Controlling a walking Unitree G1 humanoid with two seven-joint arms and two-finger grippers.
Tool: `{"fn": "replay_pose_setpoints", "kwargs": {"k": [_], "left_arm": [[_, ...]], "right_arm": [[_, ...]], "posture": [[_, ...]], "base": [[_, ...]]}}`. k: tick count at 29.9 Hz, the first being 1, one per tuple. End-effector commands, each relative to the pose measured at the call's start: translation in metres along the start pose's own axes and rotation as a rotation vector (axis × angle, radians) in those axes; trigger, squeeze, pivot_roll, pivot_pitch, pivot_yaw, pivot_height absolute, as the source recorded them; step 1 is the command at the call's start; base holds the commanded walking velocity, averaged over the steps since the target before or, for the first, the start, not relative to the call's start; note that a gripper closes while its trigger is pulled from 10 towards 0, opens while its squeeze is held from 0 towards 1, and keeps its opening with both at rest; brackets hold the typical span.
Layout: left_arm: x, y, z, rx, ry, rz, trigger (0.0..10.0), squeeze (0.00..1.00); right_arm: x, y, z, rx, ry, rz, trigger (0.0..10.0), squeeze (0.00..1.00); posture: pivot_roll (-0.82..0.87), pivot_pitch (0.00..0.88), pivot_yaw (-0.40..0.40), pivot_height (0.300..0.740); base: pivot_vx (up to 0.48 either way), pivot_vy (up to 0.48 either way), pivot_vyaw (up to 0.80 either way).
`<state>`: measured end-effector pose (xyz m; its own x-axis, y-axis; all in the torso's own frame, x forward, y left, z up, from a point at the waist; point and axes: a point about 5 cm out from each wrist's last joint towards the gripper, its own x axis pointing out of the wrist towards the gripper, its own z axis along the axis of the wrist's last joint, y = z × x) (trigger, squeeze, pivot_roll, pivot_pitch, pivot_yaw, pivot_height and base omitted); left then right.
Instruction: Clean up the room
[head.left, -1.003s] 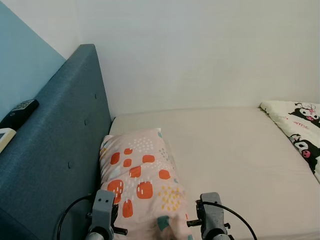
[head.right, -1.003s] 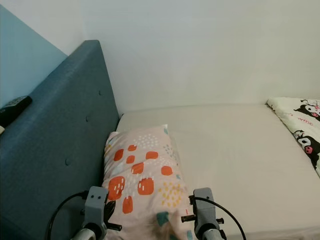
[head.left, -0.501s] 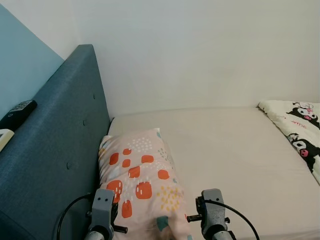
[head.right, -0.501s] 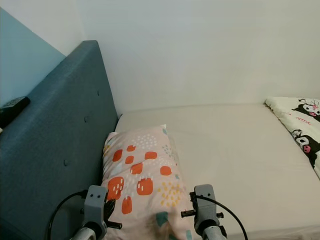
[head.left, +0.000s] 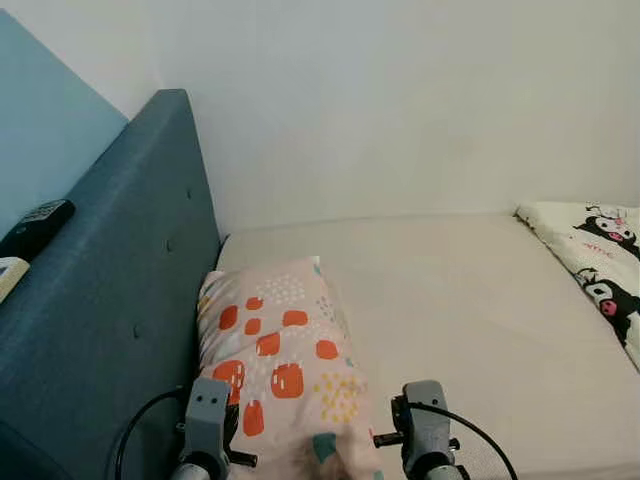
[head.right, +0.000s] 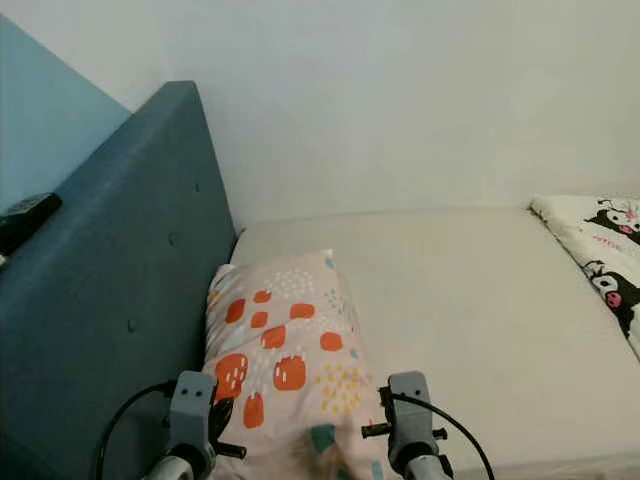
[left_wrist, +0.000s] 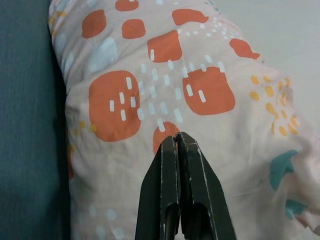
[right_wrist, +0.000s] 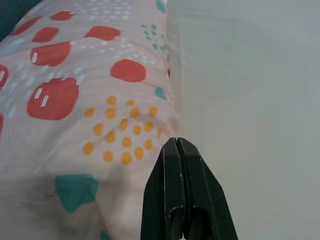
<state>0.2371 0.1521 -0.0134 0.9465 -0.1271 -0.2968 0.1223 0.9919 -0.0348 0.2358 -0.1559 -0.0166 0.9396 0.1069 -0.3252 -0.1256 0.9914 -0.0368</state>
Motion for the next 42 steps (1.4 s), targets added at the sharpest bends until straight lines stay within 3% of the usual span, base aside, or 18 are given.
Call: {"fn": "replay_pose_setpoints", "kwargs": {"k": [1,42], "left_arm": [[-0.0017,-0.0022,-0.0016,-0.001,0.001,-0.01,10.0,0.0],[-0.002,0.0005,-0.0013,0.01,0.007,-0.011,10.0,0.0]], "right_arm": [[-0.0011,-0.0012,-0.0005,0.007,-0.001,-0.005,10.0,0.0],[0.0005,0.0047,-0.0017,0.026,0.021,0.019,10.0,0.0]], "posture": [[0.0,0.045,-0.006,0.74],[0.01,0.04,-0.008,0.74]], "base": [[0.0,-0.39,0.0],[0.0,-0.39,0.0]]}}
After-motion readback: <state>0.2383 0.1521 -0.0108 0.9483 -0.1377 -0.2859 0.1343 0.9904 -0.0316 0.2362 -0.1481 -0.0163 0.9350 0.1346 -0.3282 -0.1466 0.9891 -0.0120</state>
